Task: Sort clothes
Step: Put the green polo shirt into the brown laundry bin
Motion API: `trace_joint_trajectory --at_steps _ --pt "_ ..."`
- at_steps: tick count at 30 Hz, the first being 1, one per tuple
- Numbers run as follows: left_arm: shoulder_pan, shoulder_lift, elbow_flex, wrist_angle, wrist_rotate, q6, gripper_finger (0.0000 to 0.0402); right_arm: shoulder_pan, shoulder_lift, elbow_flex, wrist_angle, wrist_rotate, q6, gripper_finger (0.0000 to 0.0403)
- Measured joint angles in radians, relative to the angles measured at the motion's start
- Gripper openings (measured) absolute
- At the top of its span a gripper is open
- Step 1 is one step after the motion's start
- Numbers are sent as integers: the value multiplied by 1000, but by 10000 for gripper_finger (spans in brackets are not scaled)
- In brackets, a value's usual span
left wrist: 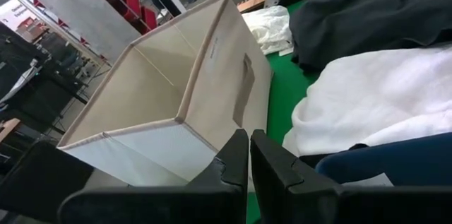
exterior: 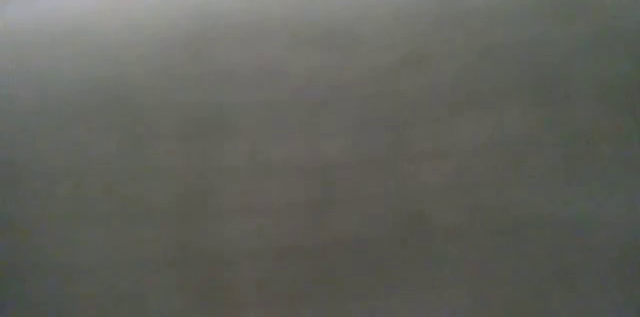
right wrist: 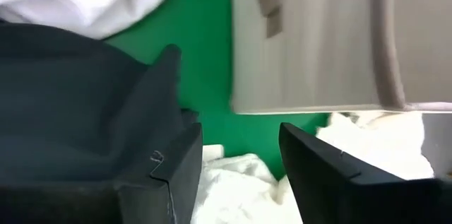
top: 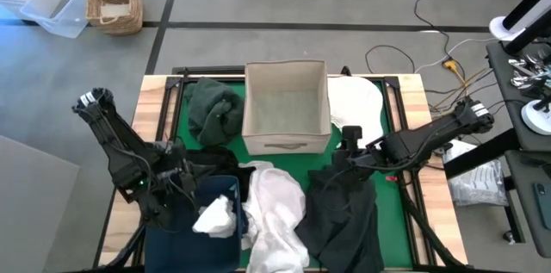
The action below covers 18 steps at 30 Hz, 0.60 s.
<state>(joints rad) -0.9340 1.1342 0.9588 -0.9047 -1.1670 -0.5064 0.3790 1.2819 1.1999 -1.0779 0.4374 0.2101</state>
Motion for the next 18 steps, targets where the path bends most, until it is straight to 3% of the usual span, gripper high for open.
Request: trace_joint_trajectory --at_steps 4,14,18 --pt "0 7 8 4 -8 -28 0 0 0 -9 -5 112 3 171" --pt "2 4 9 6 -88 -112 0 0 -18 112 -7 135 -72 125" --pt "24 -4 9 6 -147 -135 0 -31 -16 191 14 194 -107 112"
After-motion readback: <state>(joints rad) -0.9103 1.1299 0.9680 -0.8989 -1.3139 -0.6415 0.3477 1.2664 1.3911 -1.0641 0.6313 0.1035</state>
